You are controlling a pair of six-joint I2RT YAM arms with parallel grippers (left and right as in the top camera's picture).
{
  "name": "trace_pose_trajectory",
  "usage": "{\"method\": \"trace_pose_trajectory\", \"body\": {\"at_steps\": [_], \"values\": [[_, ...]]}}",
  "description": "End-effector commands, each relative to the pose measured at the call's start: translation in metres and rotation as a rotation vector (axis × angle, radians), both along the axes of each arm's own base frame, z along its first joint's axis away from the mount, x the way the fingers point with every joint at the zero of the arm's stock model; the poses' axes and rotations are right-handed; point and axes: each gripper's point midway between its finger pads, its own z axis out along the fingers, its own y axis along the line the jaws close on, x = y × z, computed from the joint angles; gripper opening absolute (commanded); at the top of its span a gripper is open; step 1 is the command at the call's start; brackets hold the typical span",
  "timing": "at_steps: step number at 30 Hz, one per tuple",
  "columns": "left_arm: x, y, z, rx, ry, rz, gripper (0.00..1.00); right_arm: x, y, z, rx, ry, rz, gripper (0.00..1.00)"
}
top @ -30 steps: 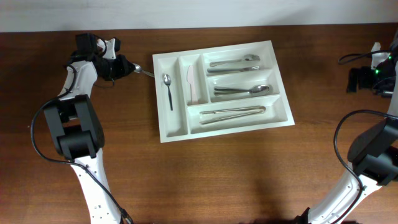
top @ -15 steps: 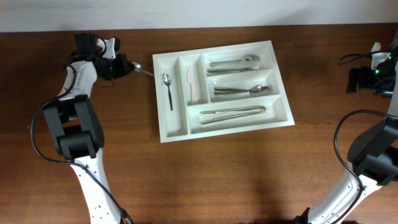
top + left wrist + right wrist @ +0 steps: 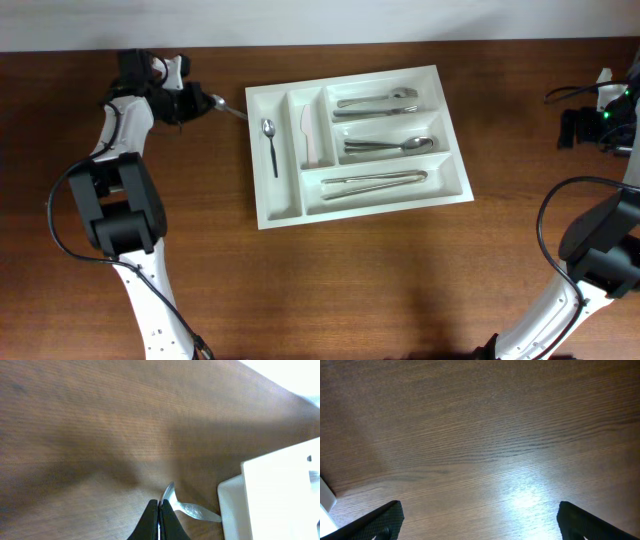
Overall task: Pack container
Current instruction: 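Lift the spoon up off the table with the left gripper, then carry the spoon to the tray's narrow left compartment and lower it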
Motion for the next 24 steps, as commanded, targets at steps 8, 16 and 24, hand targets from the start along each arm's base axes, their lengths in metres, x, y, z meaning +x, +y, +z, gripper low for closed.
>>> {"method": "trace_pose_trajectory", "body": {"at_steps": [8,16,24], "values": [[0.025,0.055,0.053,-0.052,-0.107,0.111,0.02,-0.002,-0.001,-0.004,0.012,0.005,-0.015,0.99],[0.029,0.079,0.076,-0.08,-0.153,0.142,0.02,-0.002,-0.001,-0.004,0.012,0.005,-0.015,0.99],[0.014,0.046,0.115,-0.257,-0.263,-0.084,0.02,-0.002,-0.001,-0.004,0.012,0.005,-0.015,0.99]]}}
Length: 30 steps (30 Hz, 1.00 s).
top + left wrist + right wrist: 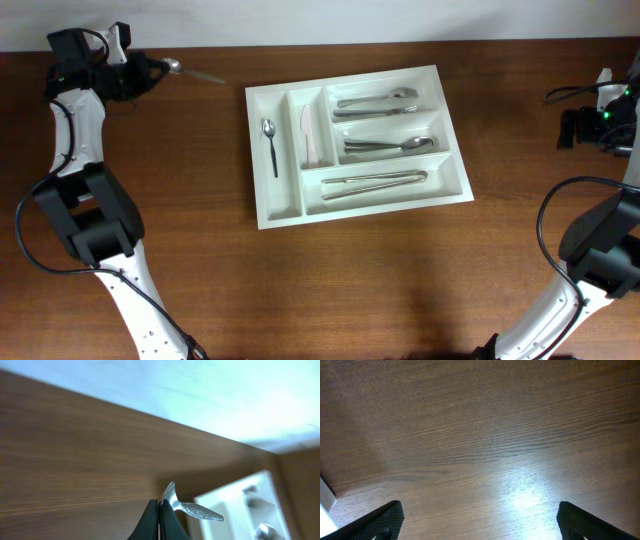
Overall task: Pack container
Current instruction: 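Carry the spoon to the tray's narrow left compartment and lower it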
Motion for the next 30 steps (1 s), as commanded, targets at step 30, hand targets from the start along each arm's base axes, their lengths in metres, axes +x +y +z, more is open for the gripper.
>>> {"method": "trace_pose_trajectory", "body": {"at_steps": [30], "values": [[-0.186,-0.195,-0.056,0.275,0.332,-0.955,0.02,-0.001,-0.001,-0.004,0.012,0.005,-0.015,0.99]]}}
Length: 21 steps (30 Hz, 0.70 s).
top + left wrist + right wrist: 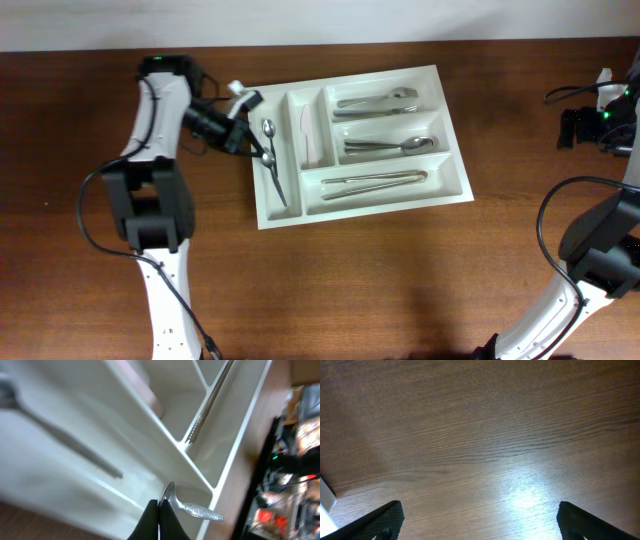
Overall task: Pack container
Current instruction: 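Carry the spoon to the tray's narrow left compartment and lower it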
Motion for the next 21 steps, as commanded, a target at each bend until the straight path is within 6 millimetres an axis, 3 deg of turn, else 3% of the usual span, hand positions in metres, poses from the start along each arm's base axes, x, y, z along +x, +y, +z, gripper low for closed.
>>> {"method": "trace_pose_trajectory", "body": {"at_steps": [1,9,13,18,21], "values": [[-0.002,-0.007,-0.011,0.078,-0.049,-0.093,0.02,-0.001,-0.001,-0.004,0.012,0.005,-0.015,0.99],[-0.006,-0.01,-0.023,0.187,-0.068,-0.161,0.04,-0.001,-0.001,-0.004,0.012,0.005,-0.015,0.99],[-0.004,-0.01,-0.023,0.19,-0.076,-0.161,0.19,-0.001,-0.001,-0.004,0.012,0.005,-0.015,0.99],[0.001,-0.01,-0.024,0.191,-0.097,-0.155,0.54,-0.001,-0.001,-0.004,0.012,0.005,-0.015,0.99],[0.009,-0.011,-0.025,0.195,-0.118,-0.128,0.6,-0.001,-0.001,-0.004,0.012,0.005,-0.015,0.99]]}}
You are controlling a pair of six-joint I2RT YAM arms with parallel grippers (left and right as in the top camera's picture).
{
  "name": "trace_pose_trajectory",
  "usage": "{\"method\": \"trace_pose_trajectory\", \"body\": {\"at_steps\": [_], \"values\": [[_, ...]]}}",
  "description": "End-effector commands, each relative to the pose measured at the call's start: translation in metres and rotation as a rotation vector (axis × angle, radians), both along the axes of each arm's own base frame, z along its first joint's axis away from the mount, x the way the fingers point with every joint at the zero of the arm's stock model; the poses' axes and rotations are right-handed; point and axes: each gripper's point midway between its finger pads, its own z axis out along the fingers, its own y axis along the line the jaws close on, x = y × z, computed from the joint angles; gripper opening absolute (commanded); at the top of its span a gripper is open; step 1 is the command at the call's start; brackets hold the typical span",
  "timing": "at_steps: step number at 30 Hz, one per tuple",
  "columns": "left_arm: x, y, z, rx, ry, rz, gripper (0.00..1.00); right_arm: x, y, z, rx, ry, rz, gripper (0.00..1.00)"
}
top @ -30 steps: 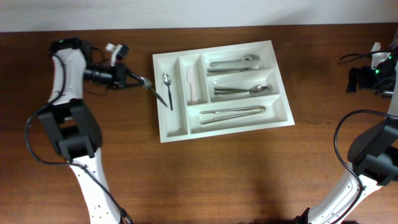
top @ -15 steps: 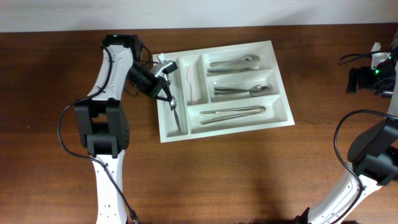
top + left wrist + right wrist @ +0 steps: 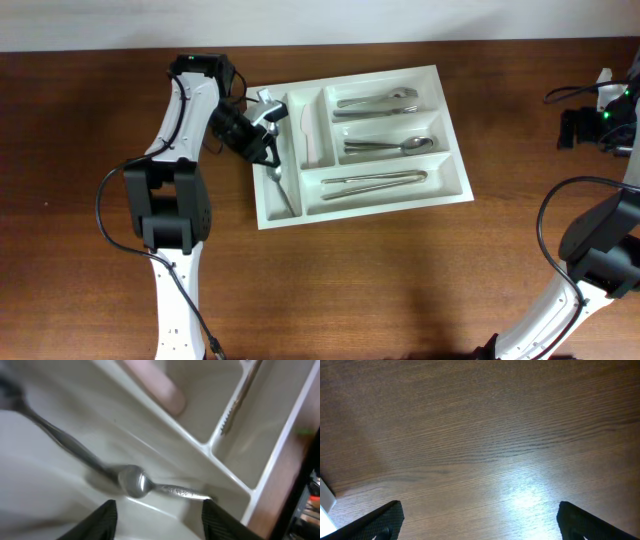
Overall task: Pack container
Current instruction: 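Carry the spoon to the tray's narrow left compartment and lower it, then open the left gripper and lift it away from the tray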
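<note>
The white cutlery tray lies mid-table. My left gripper hangs open low over its far-left compartment. In the left wrist view the gripper has both fingers spread, and a small silver spoon lies loose on the compartment floor between and just ahead of them, its patterned handle pointing right. A second spoon lies beside it, its handle running up to the left. Overhead, the dropped spoon shows in the lower half of that compartment. My right gripper stands open over bare wood at the far right.
Other compartments hold a pale knife, forks, larger spoons and tongs. The tray's dividers rise close to my left fingers. Brown tabletop surrounds the tray.
My left gripper was shut on the small spoon above the tray's left compartment; now it is open, lower in the compartment, and the spoon lies on the floor there. The right arm is unchanged.
My left gripper held the spoon just left of the tray, then far out at the table's back-left corner, then over the tray's left compartment. Now the spoon rests in that compartment beside the other one, released. The right gripper stayed open throughout.
</note>
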Motion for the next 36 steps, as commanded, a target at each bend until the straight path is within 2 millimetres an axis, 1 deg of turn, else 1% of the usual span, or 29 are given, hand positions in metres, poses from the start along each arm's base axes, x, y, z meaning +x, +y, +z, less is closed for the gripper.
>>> {"method": "trace_pose_trajectory", "body": {"at_steps": [1,3,5,6,9,10,11,12,13,15,17,18,19,20,21,24,26,28,29,30,33,36], "values": [[0.013,0.002,0.0,0.013,-0.037,0.027,0.61,-0.001,-0.001,-0.004,0.012,0.005,-0.015,0.99],[0.022,0.001,0.006,0.012,-0.071,0.047,0.61,-0.001,-0.001,-0.004,0.012,0.005,-0.015,0.99],[0.034,0.002,0.019,0.008,-0.113,0.071,0.61,-0.001,-0.001,-0.004,0.012,0.005,-0.015,0.99],[0.04,0.003,0.027,0.006,-0.137,0.088,0.62,-0.001,-0.001,-0.004,0.012,0.005,-0.015,0.99],[0.062,0.01,0.063,-0.004,-0.227,0.155,0.71,-0.001,-0.001,-0.004,0.012,0.005,-0.015,0.99],[0.069,0.014,0.077,-0.009,-0.259,0.184,0.76,-0.001,-0.001,-0.004,0.012,0.005,-0.015,0.99],[0.079,0.02,0.111,-0.032,-0.329,0.23,0.87,-0.001,-0.001,-0.004,0.012,0.005,-0.015,0.99],[0.082,0.024,0.127,-0.044,-0.365,0.249,0.96,-0.002,-0.001,-0.004,0.012,0.006,-0.015,0.99],[0.084,0.028,0.145,-0.055,-0.403,0.267,0.98,-0.001,-0.001,-0.004,0.012,0.005,-0.015,0.99],[0.082,0.037,0.181,-0.077,-0.484,0.287,0.99,-0.001,-0.001,-0.004,0.012,0.005,-0.015,0.99],[0.073,0.048,0.217,-0.083,-0.566,0.31,0.99,-0.001,-0.001,-0.004,0.012,0.005,-0.015,0.99],[0.069,0.055,0.23,-0.082,-0.596,0.322,0.99,-0.001,-0.001,-0.004,0.012,0.005,-0.015,0.99],[0.061,0.062,0.248,-0.077,-0.624,0.341,0.99,-0.002,-0.001,-0.004,0.012,0.006,-0.015,0.99],[0.057,0.07,0.259,-0.074,-0.643,0.365,0.99,-0.001,-0.001,-0.004,0.012,0.005,-0.015,0.99],[0.051,0.077,0.276,-0.078,-0.672,0.395,0.99,-0.001,-0.001,-0.004,0.012,0.005,-0.015,0.99],[0.032,0.093,0.316,-0.075,-0.762,0.429,0.99,-0.002,-0.001,-0.004,0.012,0.006,-0.015,0.99],[0.018,0.104,0.338,-0.058,-0.812,0.467,0.99,-0.001,-0.001,-0.004,0.012,0.005,-0.015,0.99],[0.006,0.122,0.357,-0.012,-0.836,0.573,0.99,-0.001,-0.001,-0.004,0.012,0.005,-0.015,0.99],[0.0,0.127,0.364,0.001,-0.846,0.612,0.99,-0.001,-0.001,-0.004,0.012,0.005,-0.015,0.98],[-0.008,0.129,0.375,0.001,-0.868,0.63,0.99,-0.001,-0.001,-0.004,0.012,0.005,-0.015,0.98],[-0.032,0.126,0.403,-0.014,-0.937,0.627,0.99,-0.001,-0.001,-0.004,0.012,0.005,-0.015,0.98],[-0.057,0.121,0.422,-0.021,-0.974,0.627,0.99,-0.001,-0.001,-0.004,0.012,0.005,-0.015,0.99]]}}
